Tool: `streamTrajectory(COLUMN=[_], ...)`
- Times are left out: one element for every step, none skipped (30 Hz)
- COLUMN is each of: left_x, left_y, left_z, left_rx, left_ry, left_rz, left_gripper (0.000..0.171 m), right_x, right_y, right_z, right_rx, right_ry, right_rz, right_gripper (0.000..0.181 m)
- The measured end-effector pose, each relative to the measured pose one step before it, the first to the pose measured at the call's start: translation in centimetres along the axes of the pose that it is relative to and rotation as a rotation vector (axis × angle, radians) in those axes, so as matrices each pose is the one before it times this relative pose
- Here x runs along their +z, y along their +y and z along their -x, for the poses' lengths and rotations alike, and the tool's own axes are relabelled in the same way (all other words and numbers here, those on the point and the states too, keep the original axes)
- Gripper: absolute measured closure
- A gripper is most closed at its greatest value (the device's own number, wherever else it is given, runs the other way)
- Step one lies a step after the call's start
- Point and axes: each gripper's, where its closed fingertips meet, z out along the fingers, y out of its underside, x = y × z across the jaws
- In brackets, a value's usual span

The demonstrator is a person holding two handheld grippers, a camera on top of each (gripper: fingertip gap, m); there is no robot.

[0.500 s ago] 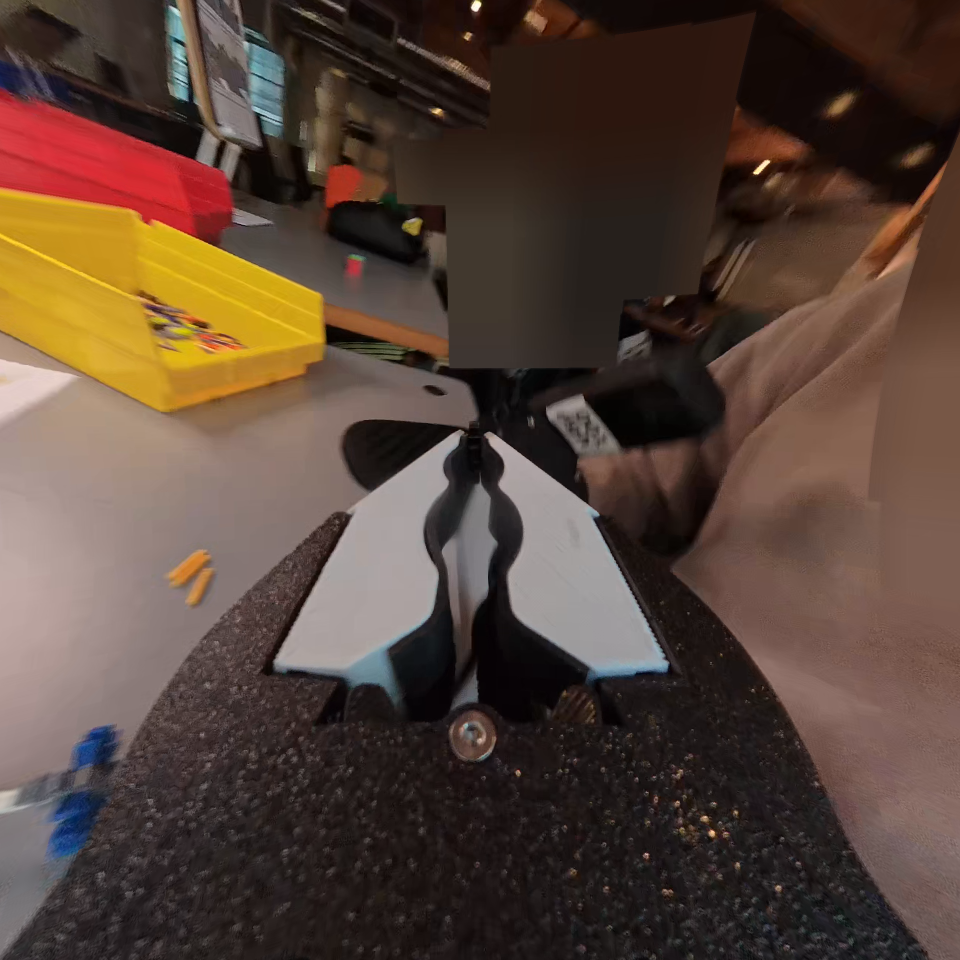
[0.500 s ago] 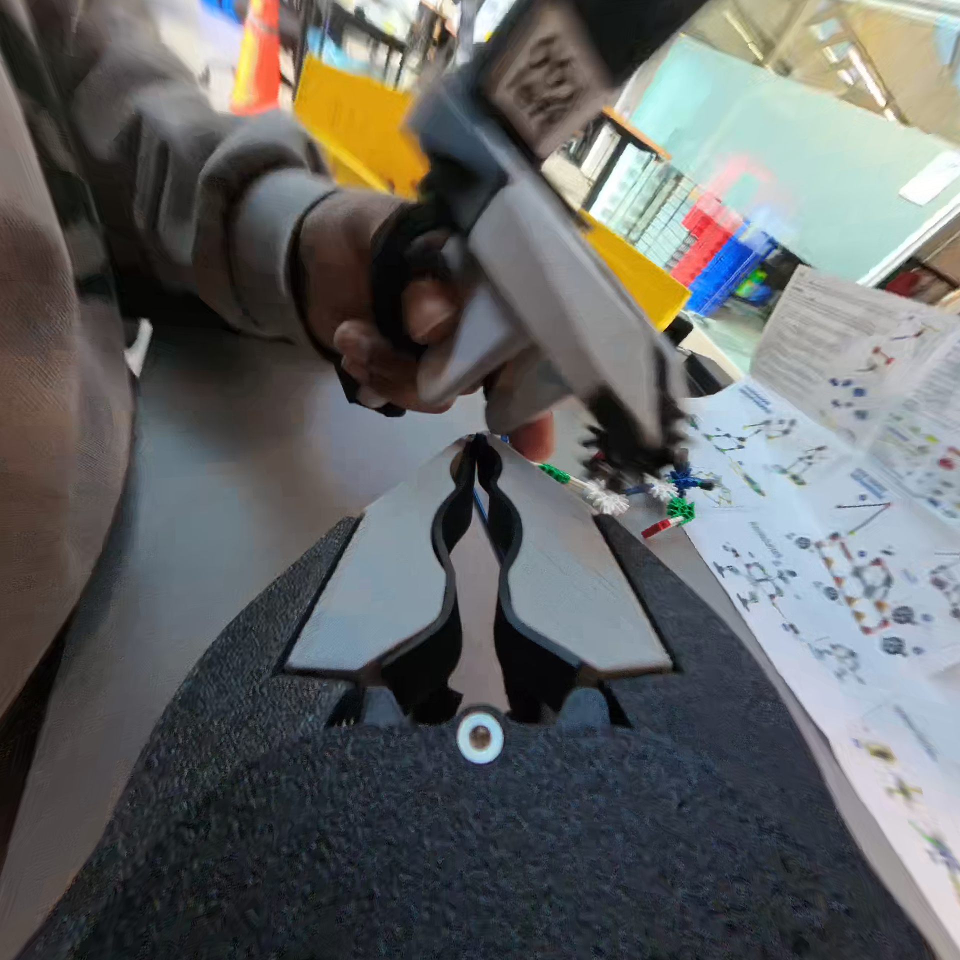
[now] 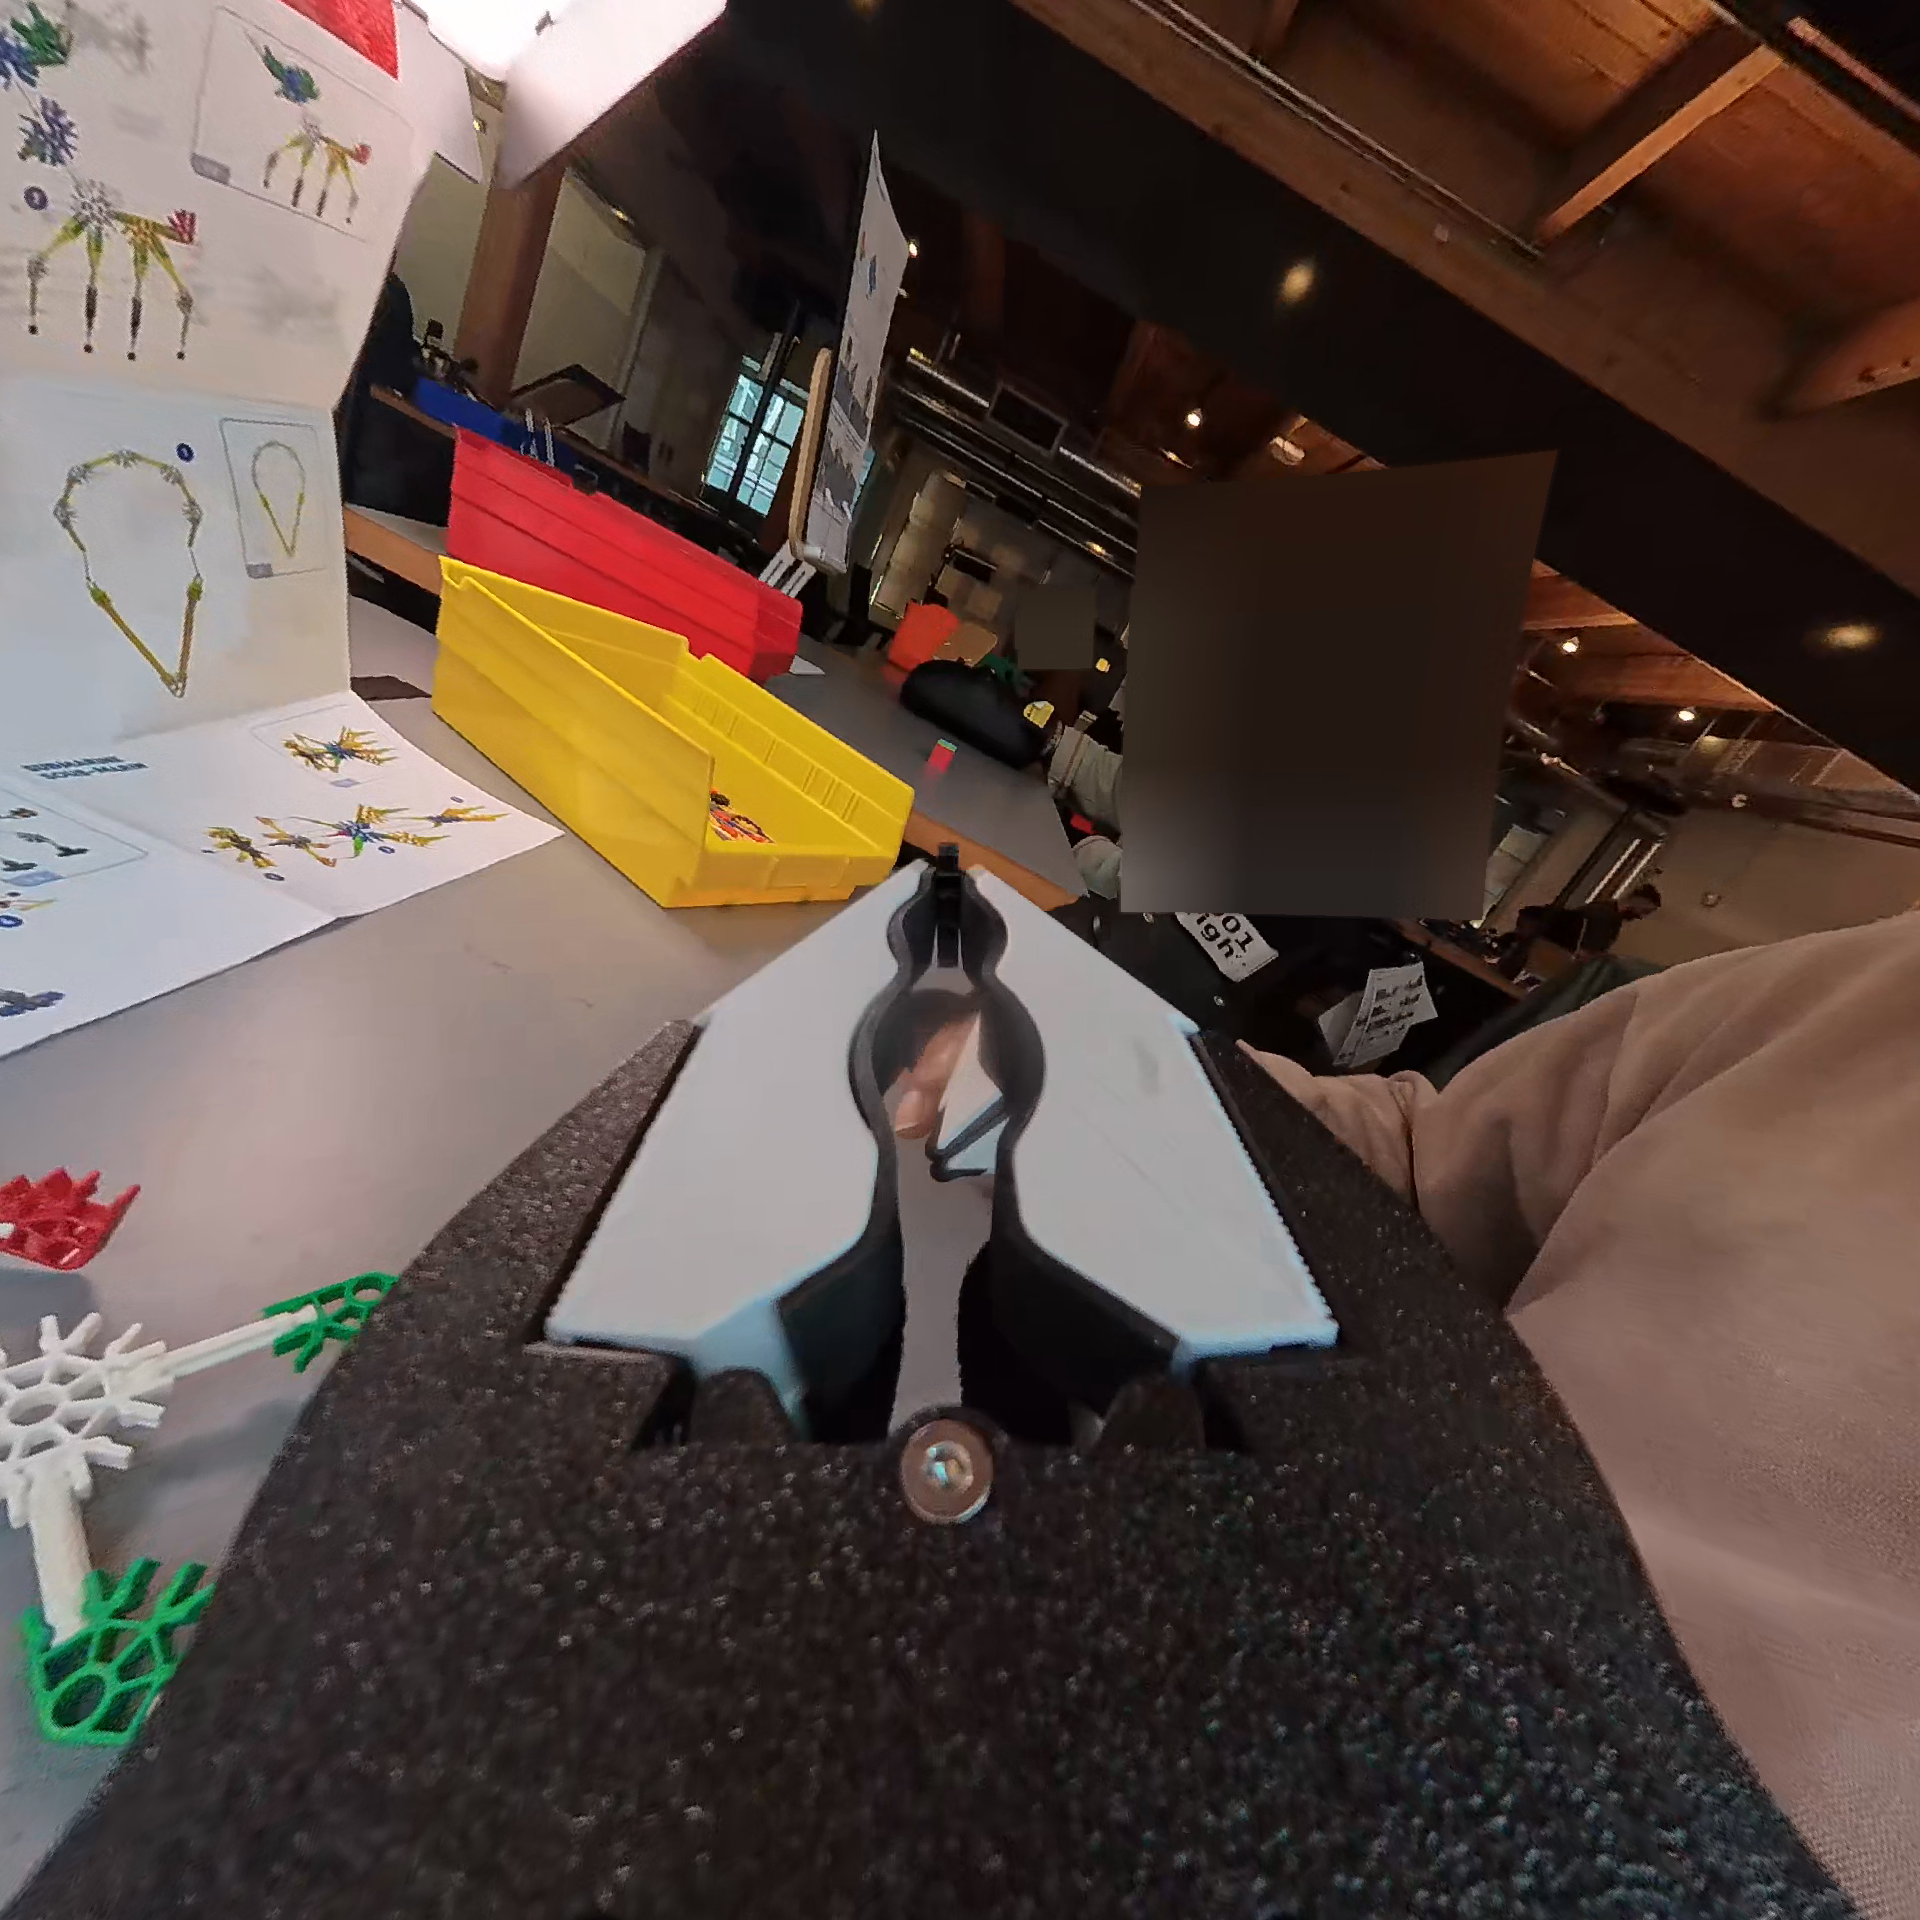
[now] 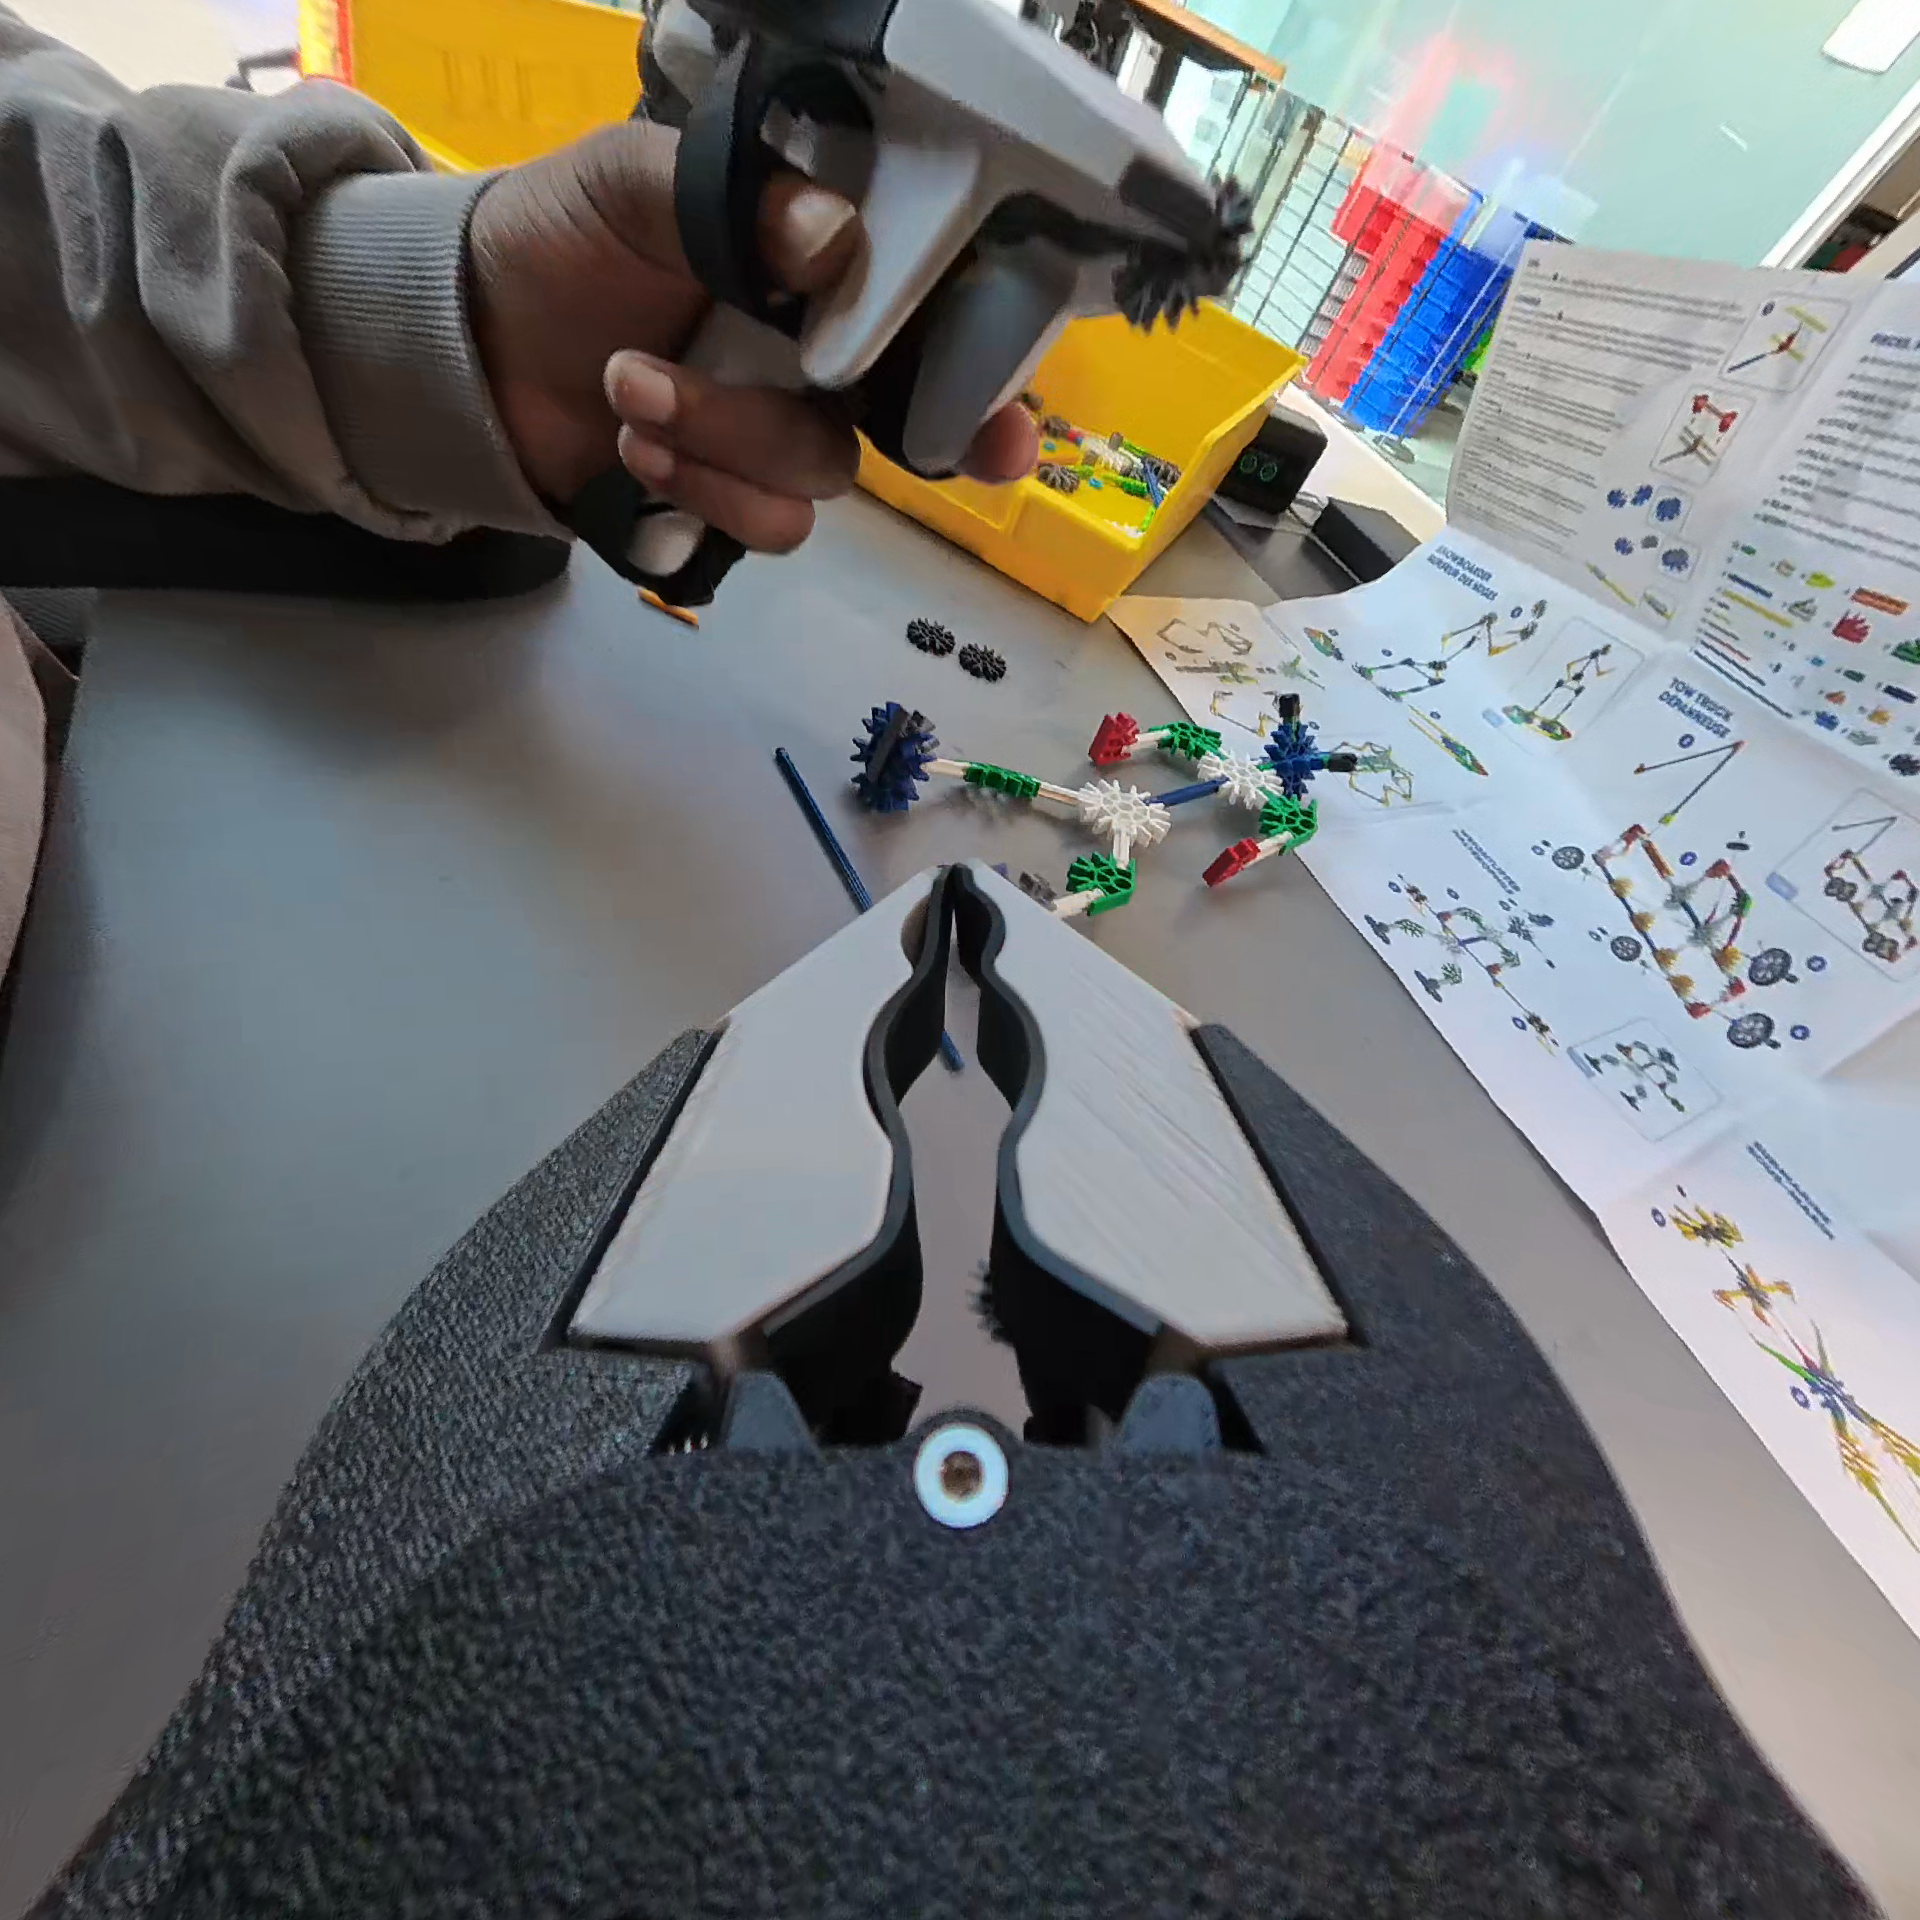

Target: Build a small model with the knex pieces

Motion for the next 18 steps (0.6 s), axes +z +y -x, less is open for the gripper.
streamTrajectory(left_x=[-0.543,-0.679,-0.790,-0.829,-0.787,-0.668,-0.556,-0.451,-0.371,-0.293,-0.270,-0.265,-0.267,-0.274,-0.293,-0.275,-0.197,-0.093], left_y=[-0.984,-1.246,-1.495,-1.642,-1.594,-1.403,-1.180,-0.978,-0.758,-0.634,-0.619,-0.665,-0.699,-0.760,-0.857,-0.822,-0.593,-0.226], left_z=[0.183,0.134,0.042,-0.059,-0.152,-0.214,-0.207,-0.160,-0.170,-0.189,-0.266,-0.354,-0.405,-0.437,-0.438,-0.355,-0.211,-0.018], left_rx=[-0.0121,-0.0157,-0.0146,-0.0093,-0.0015,0.0068,0.0143,0.0194,0.0186,0.0146,0.0122,0.0096,0.0072,0.0085,0.0107,0.0132,0.0177,0.0225], left_ry=[0.0051,0.0111,0.0154,0.0170,0.0167,0.0150,0.0084,0.0029,0.0039,0.0069,0.0117,0.0181,0.0211,0.0210,0.0170,0.0094,-0.0010,-0.0142], left_rz=[-0.03863,-0.04701,-0.05459,-0.05772,-0.05009,-0.03873,-0.03031,-0.02467,-0.01802,-0.01297,-0.01444,-0.01728,-0.01710,-0.01856,-0.02100,-0.01745,-0.00605,0.01082], left_gripper=[0.169,0.169,0.170,0.170,0.170,0.170,0.170,0.170,0.170,0.170,0.170,0.170,0.170,0.170,0.170,0.170,0.170,0.170], right_x=[-0.119,-0.151,-0.169,-0.174,-0.163,-0.134,-0.138,-0.119,-0.089,-0.061,-0.035,-0.017,-0.015,-0.038,-0.059,-0.065,-0.041,0.032], right_y=[0.291,0.193,0.057,-0.026,-0.006,-0.015,-0.073,-0.147,-0.178,-0.176,-0.159,-0.171,-0.210,-0.263,-0.319,-0.337,-0.299,-0.210], right_z=[-0.391,-0.398,-0.366,-0.360,-0.400,-0.404,-0.383,-0.395,-0.370,-0.303,-0.317,-0.315,-0.241,-0.251,-0.275,-0.197,-0.084,-0.003], right_rx=[0.0021,0.0044,0.0078,0.0139,0.0189,0.0204,0.0203,0.0200,0.0200,0.0181,0.0153,0.0130,0.0131,0.0142,0.0154,0.0164,0.0159,0.0124], right_ry=[0.0153,0.0164,0.0142,0.0132,0.0131,0.0101,0.0082,0.0083,0.0067,0.0027,0.0045,0.0060,0.0014,0.0017,0.0032,-0.0011,-0.0061,-0.0074], right_rz=[0.0149,0.0079,-0.0014,-0.0081,-0.0069,-0.0069,-0.0102,-0.0134,-0.0134,-0.0105,-0.0082,-0.0078,-0.0096,-0.0123,-0.0152,-0.0166,-0.0139,-0.0081], right_gripper=[0.181,0.181,0.181,0.181,0.181,0.181,0.179,0.178,0.176,0.173,0.170,0.167,0.164,0.161,0.157,0.157,0.156,0.154])
